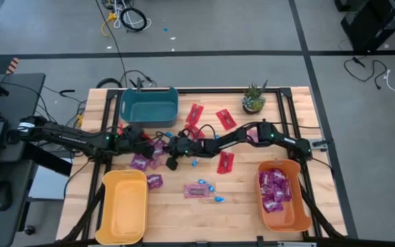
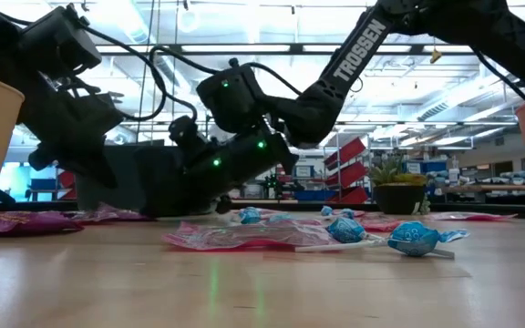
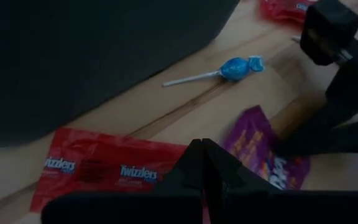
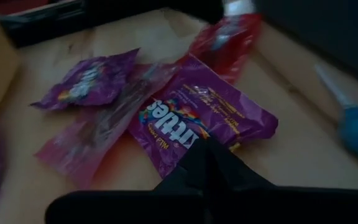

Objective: Sort candy
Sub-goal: Put the purple candy into the orange bin

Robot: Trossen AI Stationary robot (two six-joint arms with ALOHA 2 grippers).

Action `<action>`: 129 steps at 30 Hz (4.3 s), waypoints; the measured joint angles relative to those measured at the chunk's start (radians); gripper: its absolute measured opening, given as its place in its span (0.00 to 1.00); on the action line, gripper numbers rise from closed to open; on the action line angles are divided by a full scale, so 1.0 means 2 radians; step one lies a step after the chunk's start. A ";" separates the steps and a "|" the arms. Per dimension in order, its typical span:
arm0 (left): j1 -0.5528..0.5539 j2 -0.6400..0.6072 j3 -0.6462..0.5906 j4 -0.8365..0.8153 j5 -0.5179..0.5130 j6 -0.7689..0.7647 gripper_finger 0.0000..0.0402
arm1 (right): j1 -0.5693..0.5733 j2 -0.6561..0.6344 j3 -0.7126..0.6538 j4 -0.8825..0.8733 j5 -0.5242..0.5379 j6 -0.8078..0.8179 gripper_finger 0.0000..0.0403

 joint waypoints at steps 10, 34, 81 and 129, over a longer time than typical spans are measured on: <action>0.000 0.000 0.000 0.004 0.019 0.006 0.00 | 0.015 -0.048 -0.001 -0.138 -0.047 0.012 0.00; 0.000 0.000 0.000 0.090 0.137 0.129 0.00 | 0.048 -0.110 -0.003 -0.241 -0.049 -0.220 0.13; 0.000 0.000 0.000 0.108 0.136 0.130 0.00 | 0.037 -0.085 -0.013 -0.226 -0.039 -0.169 0.19; 0.000 0.000 0.000 0.303 0.132 0.198 0.00 | 0.178 -0.460 -0.035 -0.747 -0.013 0.002 0.10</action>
